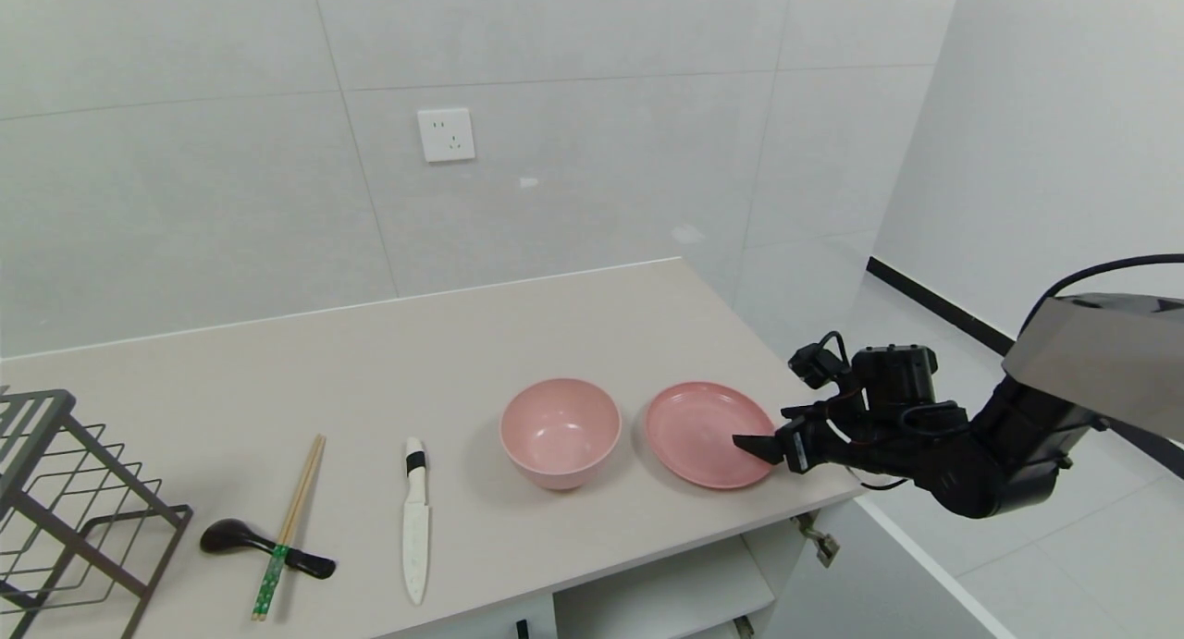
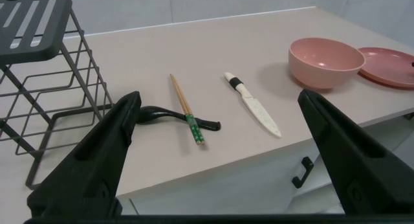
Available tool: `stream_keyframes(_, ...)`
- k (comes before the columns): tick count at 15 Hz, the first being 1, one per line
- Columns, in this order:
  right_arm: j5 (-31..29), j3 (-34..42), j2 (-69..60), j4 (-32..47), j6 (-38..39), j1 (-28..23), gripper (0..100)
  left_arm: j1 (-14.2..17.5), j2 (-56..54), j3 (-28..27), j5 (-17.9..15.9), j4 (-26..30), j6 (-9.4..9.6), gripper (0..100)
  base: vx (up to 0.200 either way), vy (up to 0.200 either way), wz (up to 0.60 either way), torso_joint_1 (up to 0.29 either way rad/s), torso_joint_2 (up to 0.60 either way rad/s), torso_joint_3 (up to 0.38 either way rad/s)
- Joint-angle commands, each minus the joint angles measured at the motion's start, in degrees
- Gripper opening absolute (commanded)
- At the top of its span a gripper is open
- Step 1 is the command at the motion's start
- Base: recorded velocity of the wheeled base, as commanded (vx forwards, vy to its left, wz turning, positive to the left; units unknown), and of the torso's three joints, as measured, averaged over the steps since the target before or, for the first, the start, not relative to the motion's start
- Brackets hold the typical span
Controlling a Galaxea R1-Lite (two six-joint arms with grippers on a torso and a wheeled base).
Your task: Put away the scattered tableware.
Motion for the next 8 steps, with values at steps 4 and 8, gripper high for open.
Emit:
stream_keyframes(4,-0.03,-1.81,3.01,0.07,0.02,2.15,100,0.01,0.07,0.0,-0.01,0.0,-0.07,100,0.0,0.0,0.0,0.0,0.0,0.0)
stream_keyframes(8,-2.05,-3.48,4.68,0.07,0.2,2.24,0,0.01,0.07,0.0,-0.01,0.0,-0.07,100,0.0,0.0,0.0,0.0,0.0,0.0)
